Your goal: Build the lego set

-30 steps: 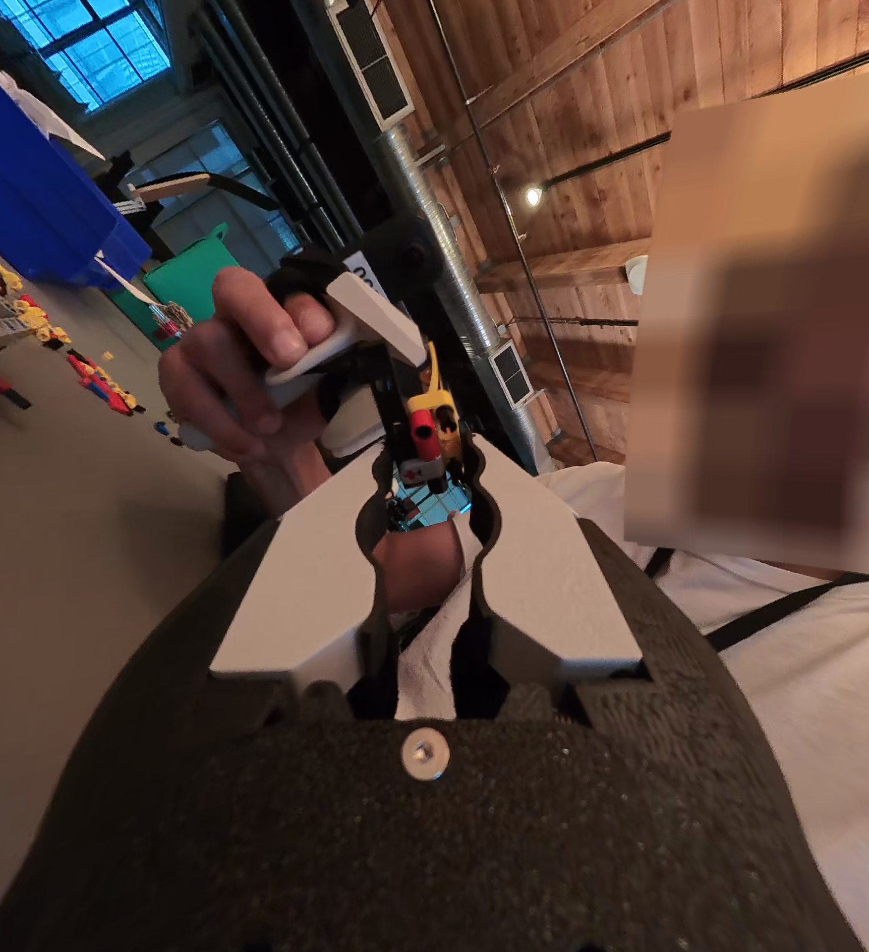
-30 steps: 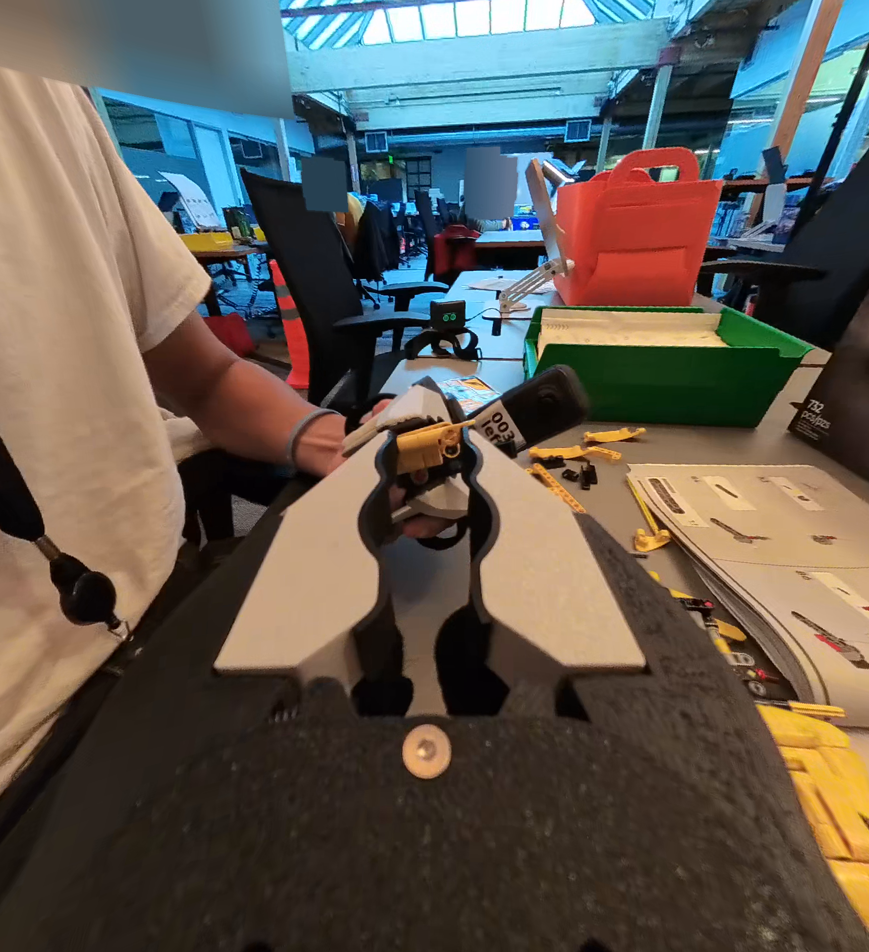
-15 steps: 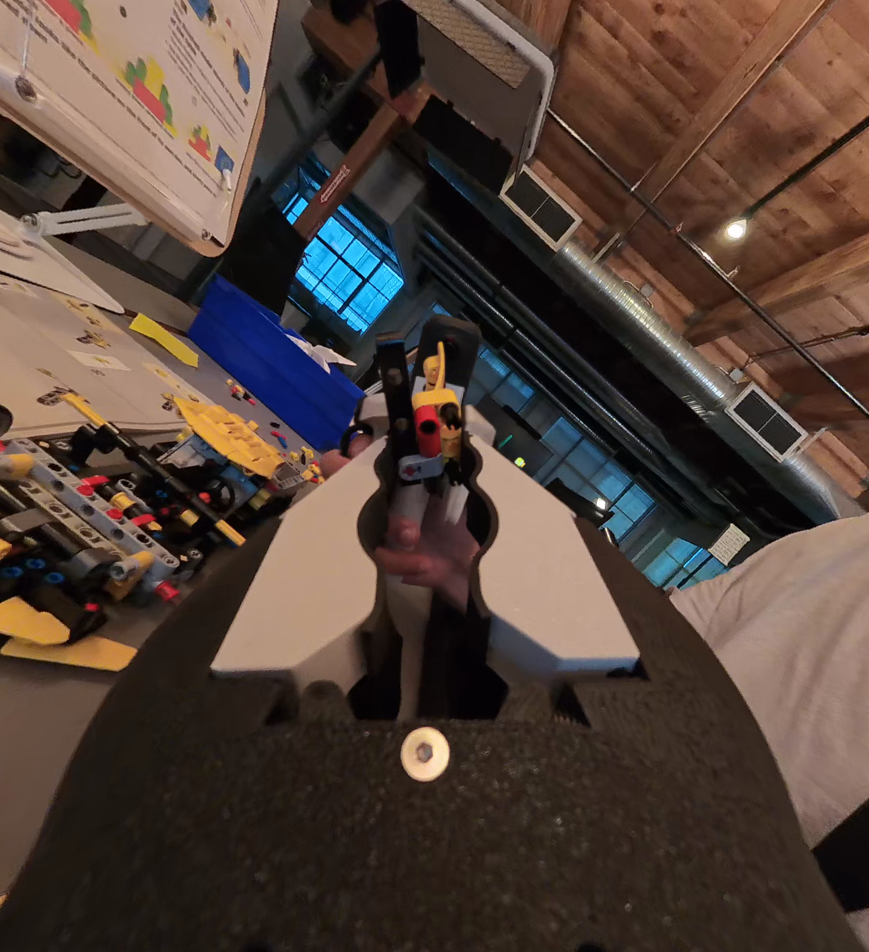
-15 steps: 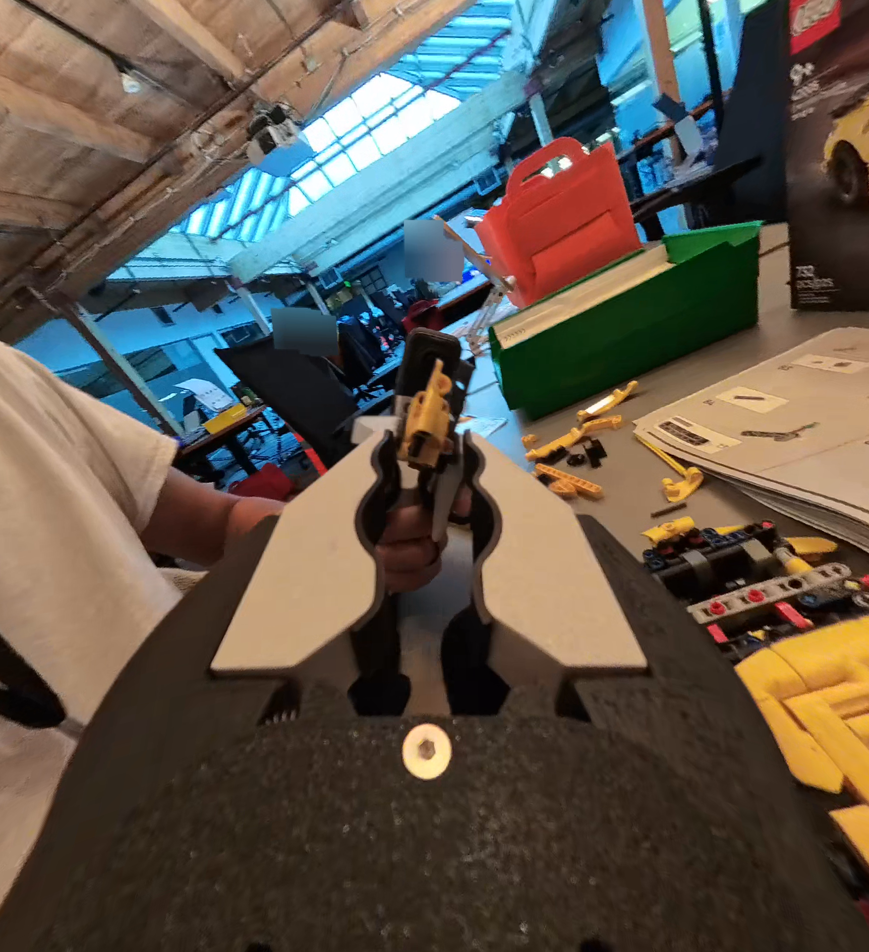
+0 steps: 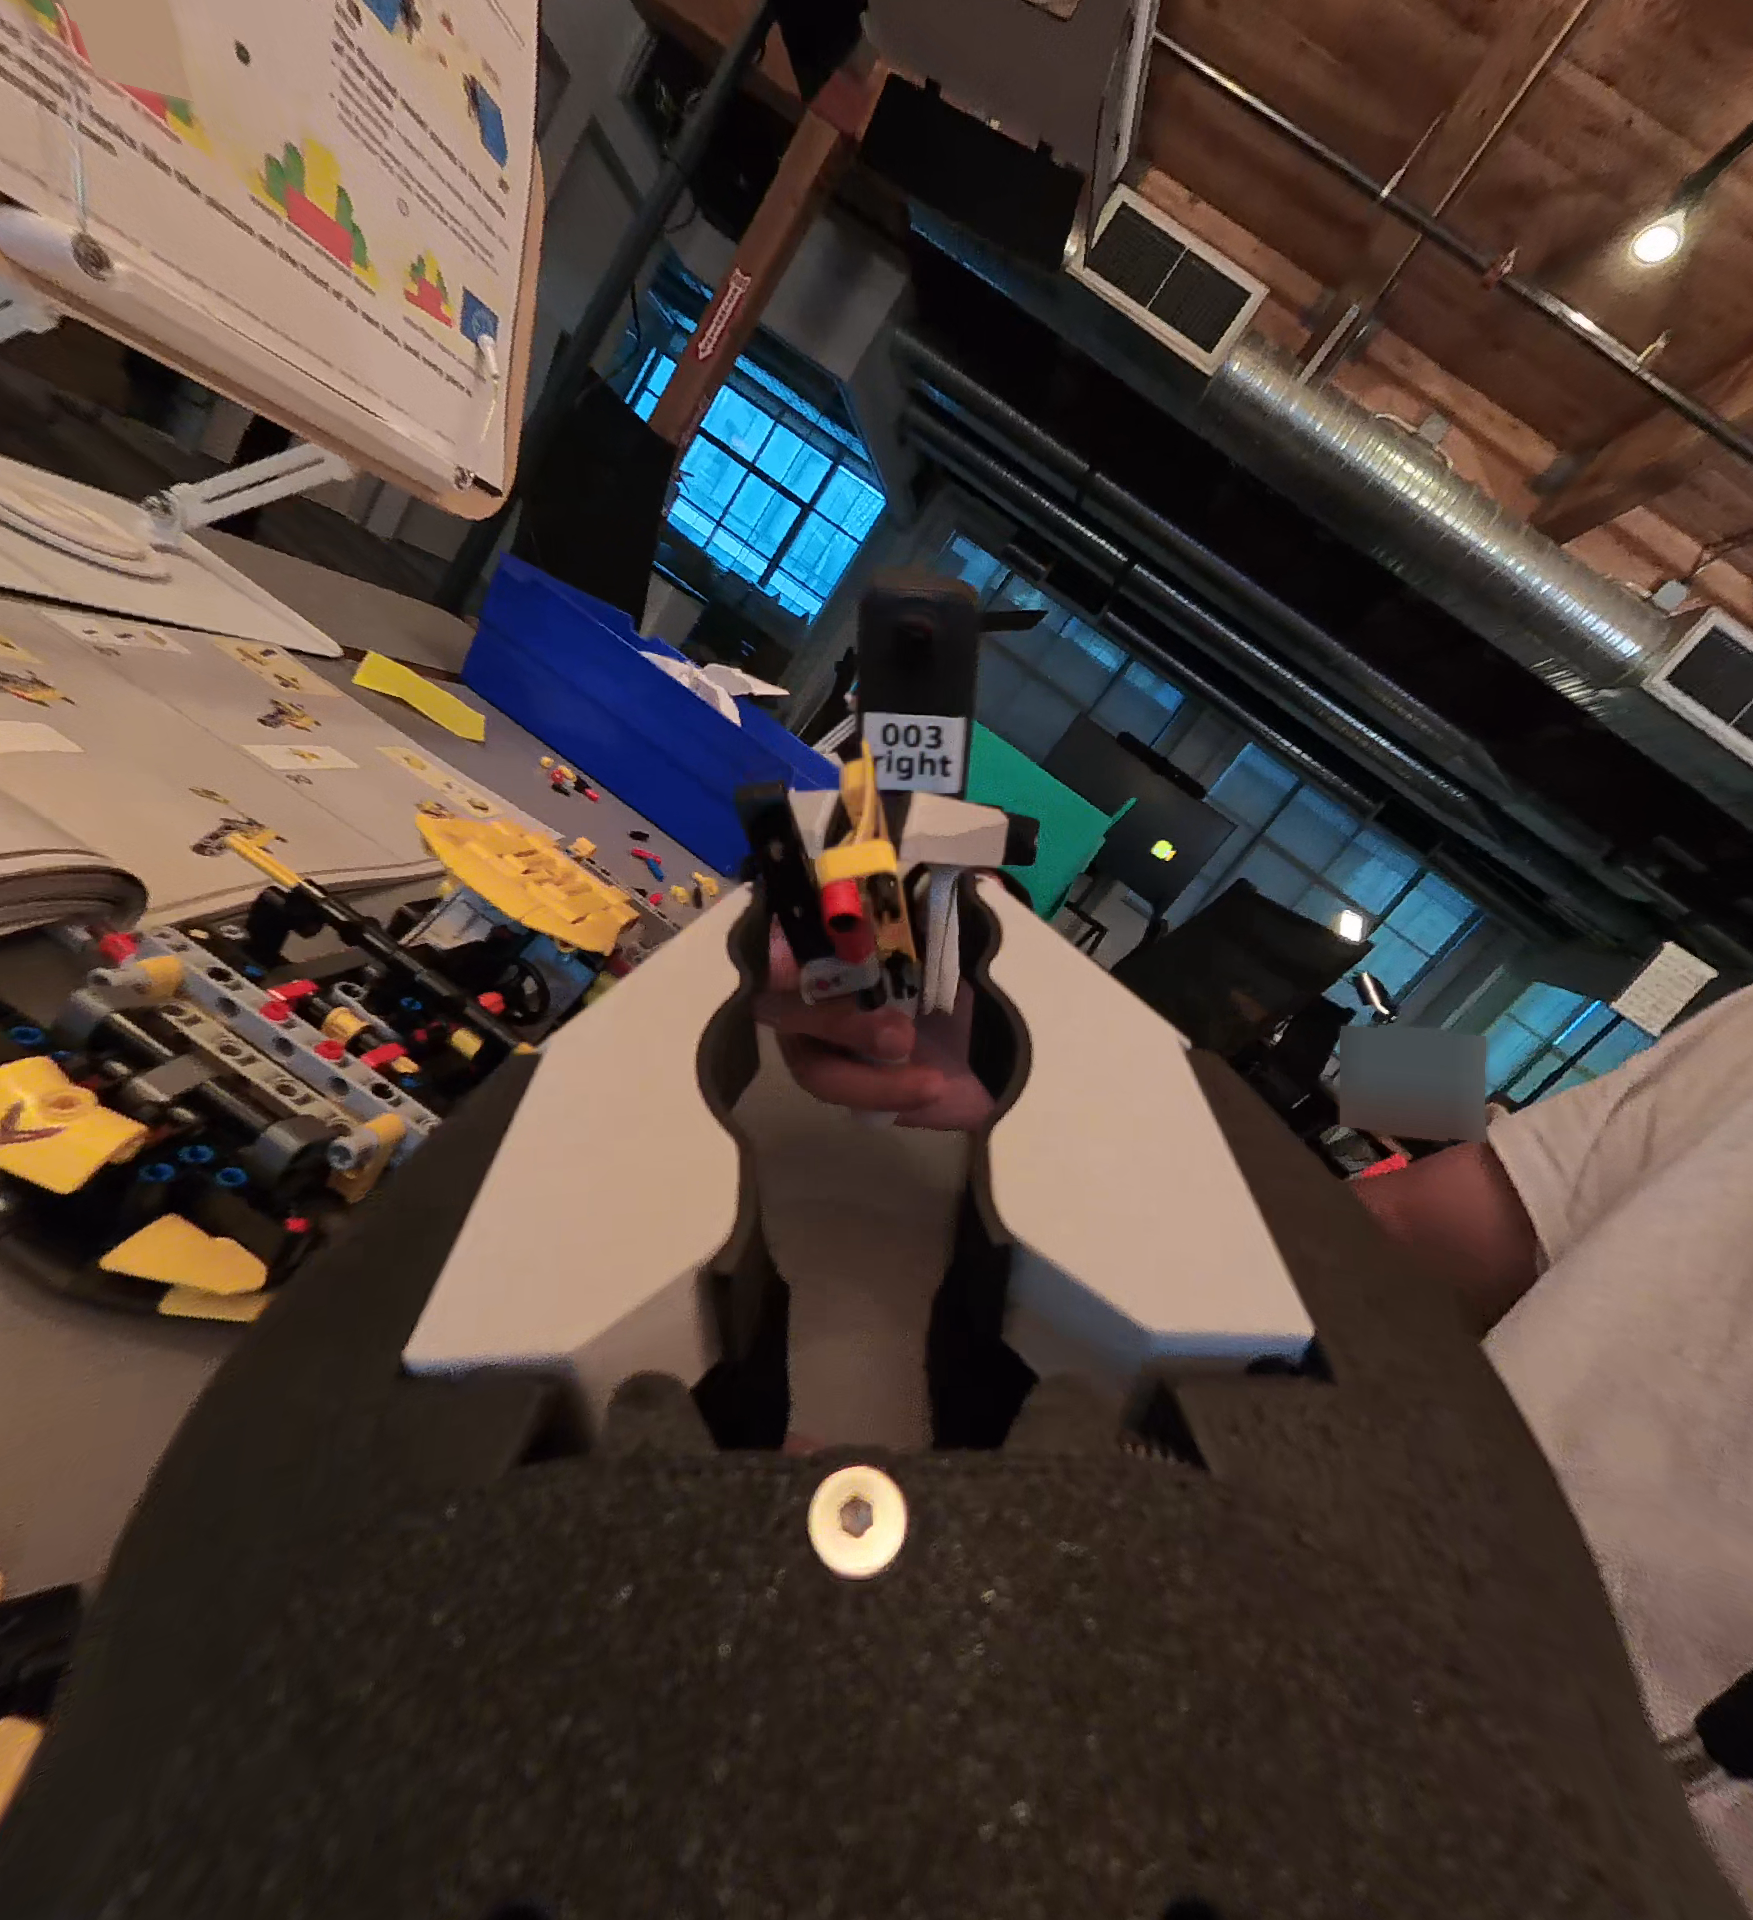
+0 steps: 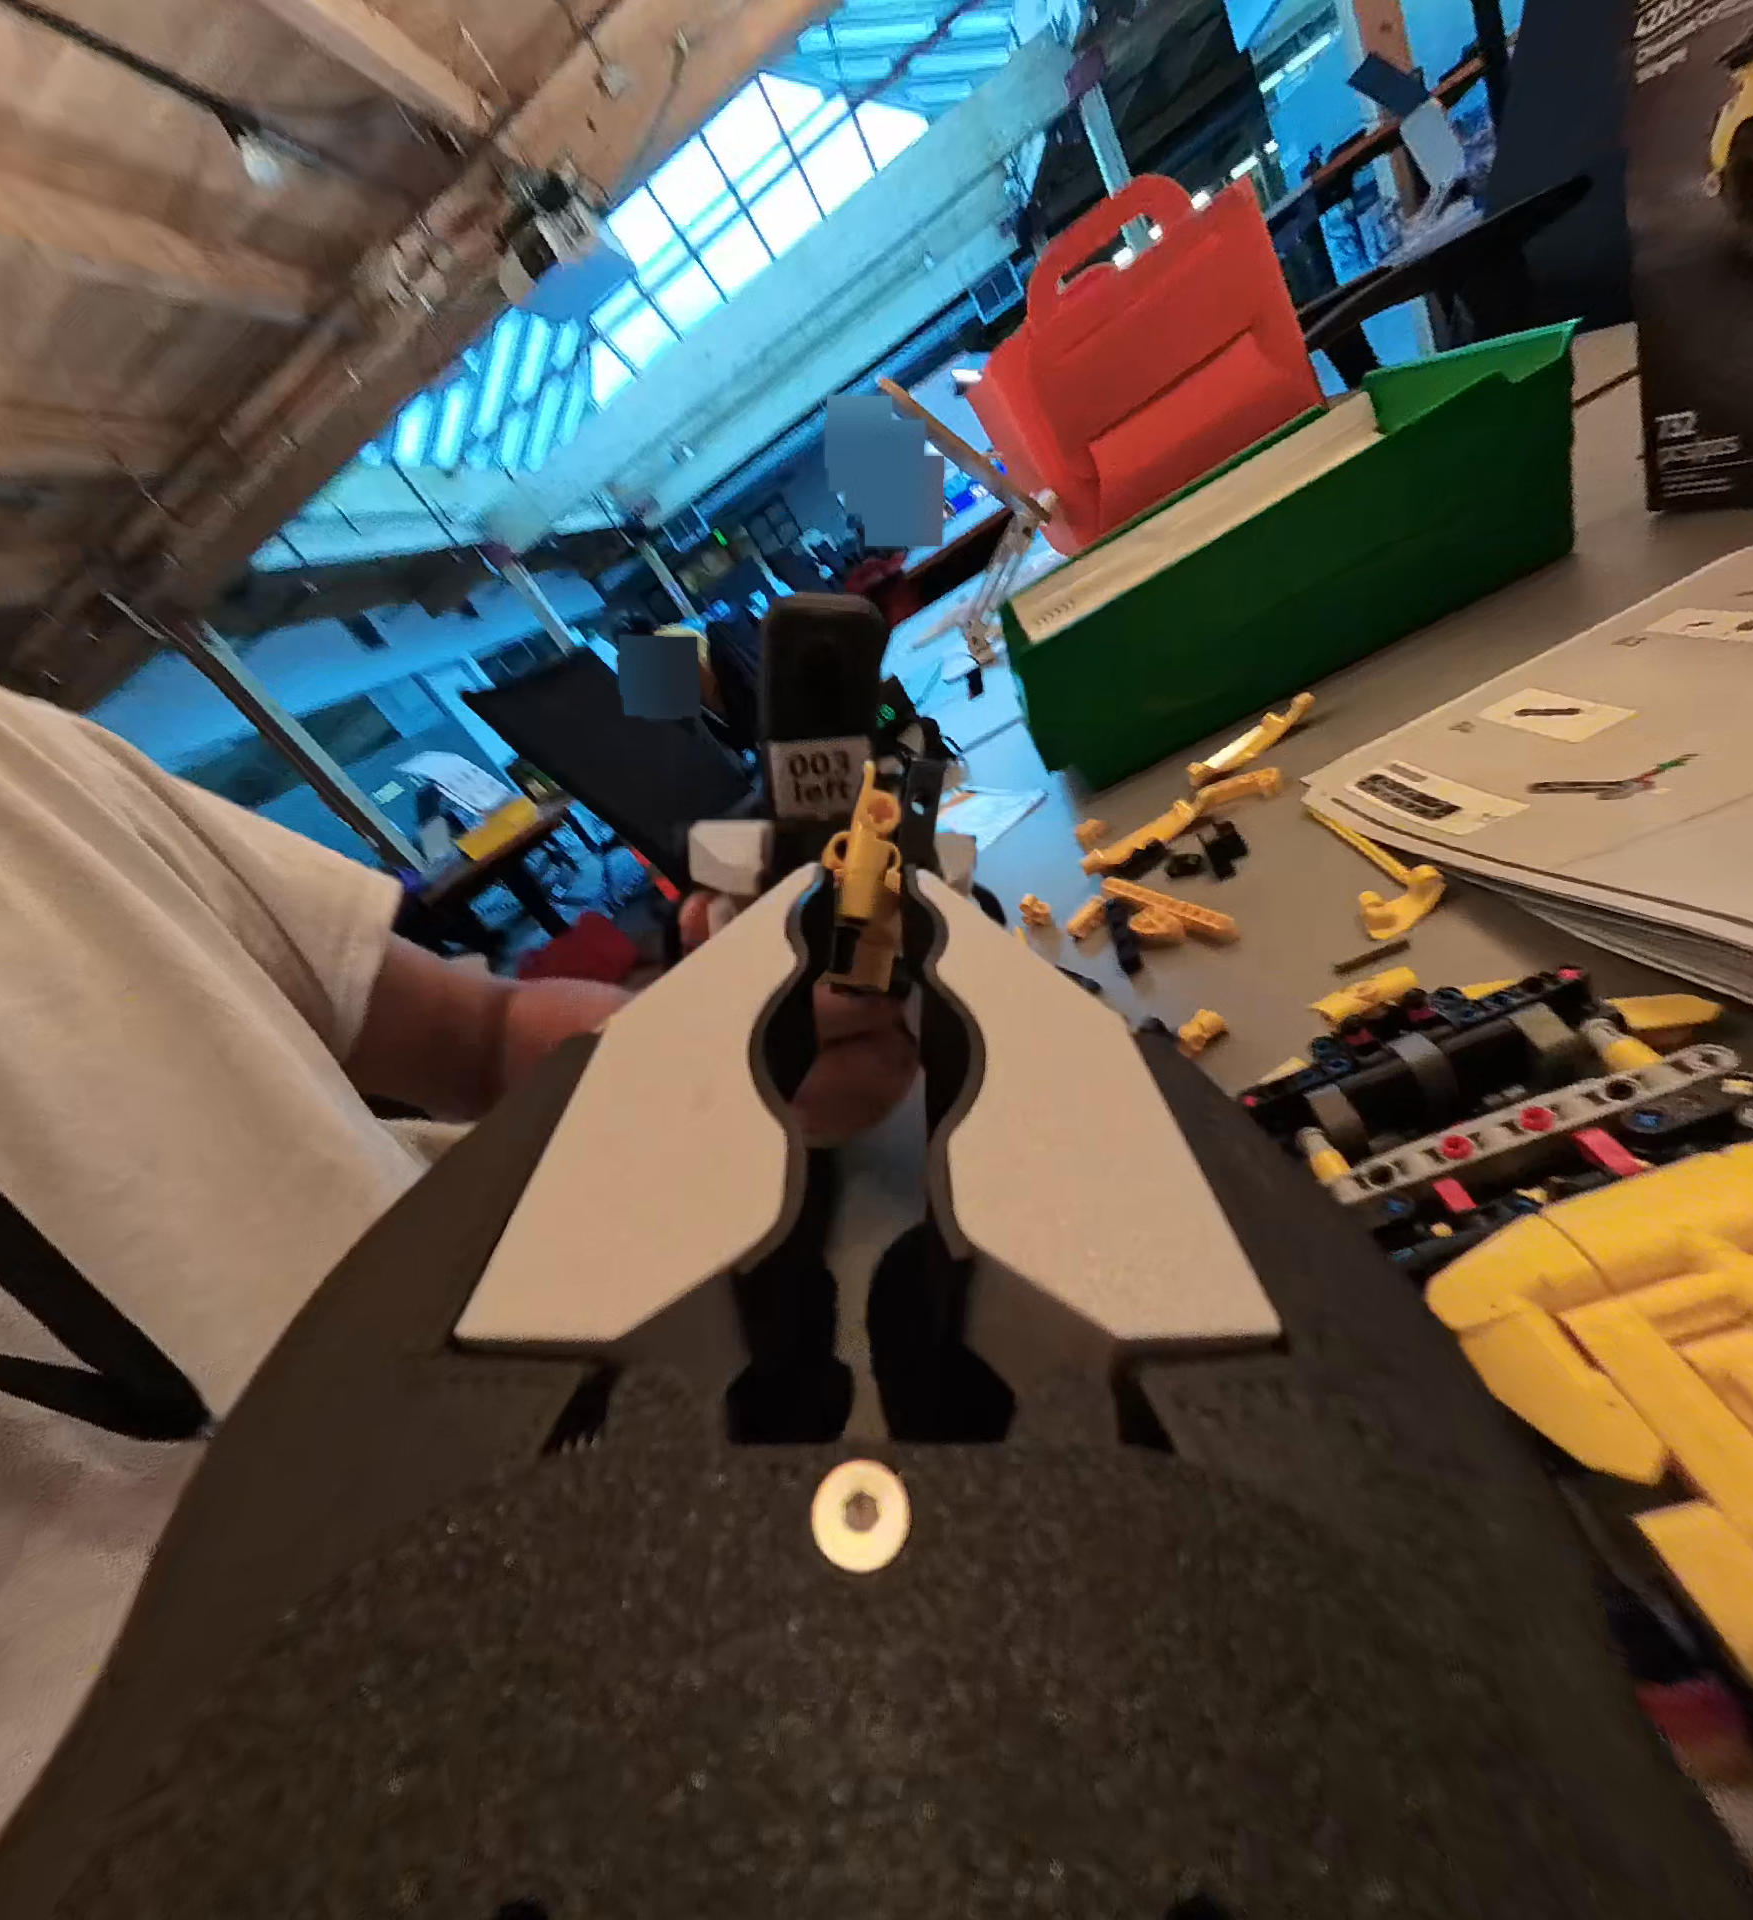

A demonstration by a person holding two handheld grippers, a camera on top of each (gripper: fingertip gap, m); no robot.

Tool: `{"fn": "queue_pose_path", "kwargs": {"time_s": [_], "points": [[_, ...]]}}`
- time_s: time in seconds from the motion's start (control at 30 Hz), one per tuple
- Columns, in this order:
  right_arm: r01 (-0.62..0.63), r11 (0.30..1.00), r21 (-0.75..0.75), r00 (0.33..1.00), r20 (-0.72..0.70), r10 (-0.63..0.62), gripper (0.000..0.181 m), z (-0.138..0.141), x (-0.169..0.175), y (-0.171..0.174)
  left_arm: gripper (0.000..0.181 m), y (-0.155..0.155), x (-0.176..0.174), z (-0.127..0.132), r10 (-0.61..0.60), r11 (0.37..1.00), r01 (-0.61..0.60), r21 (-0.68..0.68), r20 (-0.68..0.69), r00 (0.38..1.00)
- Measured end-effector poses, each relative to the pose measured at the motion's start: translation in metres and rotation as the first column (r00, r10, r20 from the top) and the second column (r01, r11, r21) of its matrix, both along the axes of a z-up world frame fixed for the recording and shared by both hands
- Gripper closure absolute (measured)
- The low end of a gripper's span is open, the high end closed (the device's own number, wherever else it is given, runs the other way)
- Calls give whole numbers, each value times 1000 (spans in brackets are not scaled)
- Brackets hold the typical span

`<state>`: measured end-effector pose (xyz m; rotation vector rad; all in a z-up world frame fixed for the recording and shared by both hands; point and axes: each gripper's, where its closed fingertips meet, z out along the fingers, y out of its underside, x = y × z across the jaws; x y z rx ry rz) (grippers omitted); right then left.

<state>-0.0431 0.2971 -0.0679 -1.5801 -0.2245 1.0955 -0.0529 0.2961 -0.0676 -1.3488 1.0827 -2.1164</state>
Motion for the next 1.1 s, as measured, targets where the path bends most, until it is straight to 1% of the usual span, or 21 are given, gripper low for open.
{"fn": "queue_pose_path", "kwargs": {"time_s": [0.07, 0.13, 0.2, 0.33, 0.4, 0.6, 0.73, 0.93, 1.03, 1.1], "points": [[0, 1000, 11, 997, 71, 0, 170, -2, -1, -6, 144, -1, -2, -1, -13, 1000, 13, 22, -3, 1000], [-31, 999, 35, 993, 115, 27, 170, 1, -6, -14, 142, -9, -4, -2, -47, 998, 47, 44, -6, 999], [-7, 997, 71, 988, 157, -4, 170, 5, -4, -18, 142, -21, -4, -4, -94, 993, 95, 64, -16, 995], [22, 997, 72, 989, 144, -33, 170, 4, -3, -22, 143, -36, 1, -8, -131, 986, 134, 98, -38, 991], [9, 998, 70, 992, 124, -18, 170, 4, -6, -25, 156, -36, 3, -9, -122, 987, 126, 104, -44, 992], [0, 1000, 28, 998, 62, -2, 170, 1, -5, -20, 158, -31, 2, -11, -154, 987, 156, 26, -65, 986], [-25, 999, 23, 999, 20, 25, 169, 2, -6, -21, 158, -31, 1, -10, -153, 987, 155, 34, -61, 986], [9, 998, 63, 999, 39, -12, 163, 7, 0, -21, 158, -30, 2, -16, -151, 987, 156, 44, -94, 984], [-9, 998, 57, 996, 84, 4, 162, 4, -1, -24, 158, -33, 2, -21, -157, 983, 167, 78, -118, 980], [-33, 999, 42, 993, 110, 28, 162, 1, -3, -26, 158, -38, 2, -24, -163, 976, 179, 126, -130, 978]]}}
